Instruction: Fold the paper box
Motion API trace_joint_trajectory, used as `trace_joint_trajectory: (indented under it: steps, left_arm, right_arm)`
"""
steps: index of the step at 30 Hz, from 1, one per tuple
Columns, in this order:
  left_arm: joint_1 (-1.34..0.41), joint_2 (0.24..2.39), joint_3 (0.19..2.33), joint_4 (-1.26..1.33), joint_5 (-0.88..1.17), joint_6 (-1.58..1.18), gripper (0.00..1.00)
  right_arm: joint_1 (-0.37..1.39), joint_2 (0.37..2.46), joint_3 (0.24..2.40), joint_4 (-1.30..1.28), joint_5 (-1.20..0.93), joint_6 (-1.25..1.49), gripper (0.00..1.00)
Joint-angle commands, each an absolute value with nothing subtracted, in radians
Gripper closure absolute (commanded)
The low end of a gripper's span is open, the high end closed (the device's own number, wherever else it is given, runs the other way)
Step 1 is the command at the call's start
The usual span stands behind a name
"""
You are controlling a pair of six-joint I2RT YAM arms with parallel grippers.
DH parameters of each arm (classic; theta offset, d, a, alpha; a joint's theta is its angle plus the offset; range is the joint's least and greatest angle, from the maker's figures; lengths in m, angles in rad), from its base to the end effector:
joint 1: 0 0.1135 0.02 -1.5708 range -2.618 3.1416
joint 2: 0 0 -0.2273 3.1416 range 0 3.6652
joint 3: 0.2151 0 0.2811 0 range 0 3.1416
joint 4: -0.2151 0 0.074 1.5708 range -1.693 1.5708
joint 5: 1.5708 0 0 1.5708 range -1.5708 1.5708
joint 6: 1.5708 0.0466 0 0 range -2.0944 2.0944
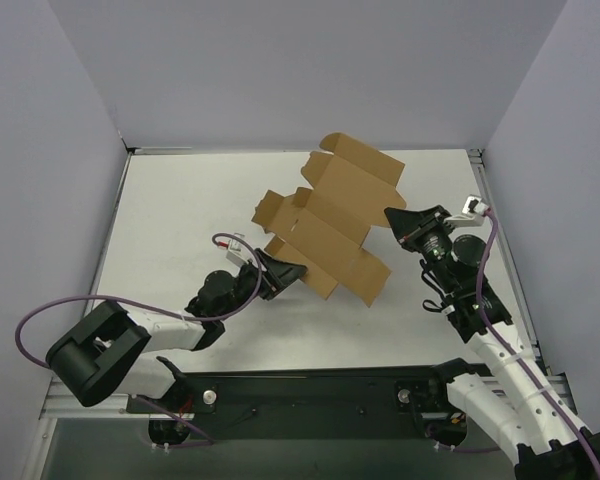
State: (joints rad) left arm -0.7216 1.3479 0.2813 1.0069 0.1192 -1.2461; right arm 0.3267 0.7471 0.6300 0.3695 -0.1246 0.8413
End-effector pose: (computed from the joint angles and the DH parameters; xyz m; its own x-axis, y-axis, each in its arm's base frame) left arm 0.2028 -0.1858 0.1165 -0.7204 -0.6196 -0.3117 0.1952 0.2501 -0.9483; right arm 0.2344 0.0855 0.3255 -0.1647 0.7252 -0.6685 -0.4645 0.5409 0.7012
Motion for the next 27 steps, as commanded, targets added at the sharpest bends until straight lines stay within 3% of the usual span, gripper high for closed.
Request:
trace_joint_trajectory:
  steps: [1,6,7,11,16,19,22,23,26,27]
  left_arm:
    - [-0.745,1.379,0.331,1.178,0.087,-1.281,0.10]
    - [-0.768,1.414,0.360,1.232,0.041,-1.292,0.26]
    - [-0.775,1.420,0.359,1.242,0.034,-1.298,0.33]
    - [-0.793,1.447,0.348,1.305,-0.021,-1.322,0.48]
    - [-0.815,1.414,0.359,1.221,-0.112,-1.305,0.56]
    - [-0.819,1.378,0.356,1.154,-0.156,-1.289,0.69]
    - [-0.813,1.318,0.347,1.068,-0.169,-1.246,0.83]
    - [-0.804,1.275,0.344,1.013,-0.172,-1.212,0.90]
    - [-0.769,1.183,0.347,0.884,-0.128,-1.145,0.93]
    - [-0.749,1.161,0.354,0.849,-0.092,-1.126,0.94]
  right_arm:
    - [0.342,0.729,0.620,0.482,-0.083,0.873,1.00]
    - [0.350,0.724,0.604,0.492,-0.064,0.887,1.00]
    - [0.351,0.723,0.601,0.491,-0.061,0.887,1.00]
    - [0.357,0.722,0.595,0.492,-0.054,0.893,1.00]
    - [0.365,0.724,0.580,0.492,-0.043,0.899,1.00]
    - [0.367,0.726,0.574,0.471,-0.040,0.894,1.00]
    - [0.365,0.710,0.575,0.408,-0.014,0.871,0.84]
    - [0.365,0.695,0.577,0.393,-0.003,0.849,0.65]
    - [0.364,0.657,0.583,0.319,0.047,0.783,0.37]
    - [0.364,0.649,0.598,0.302,0.067,0.760,0.33]
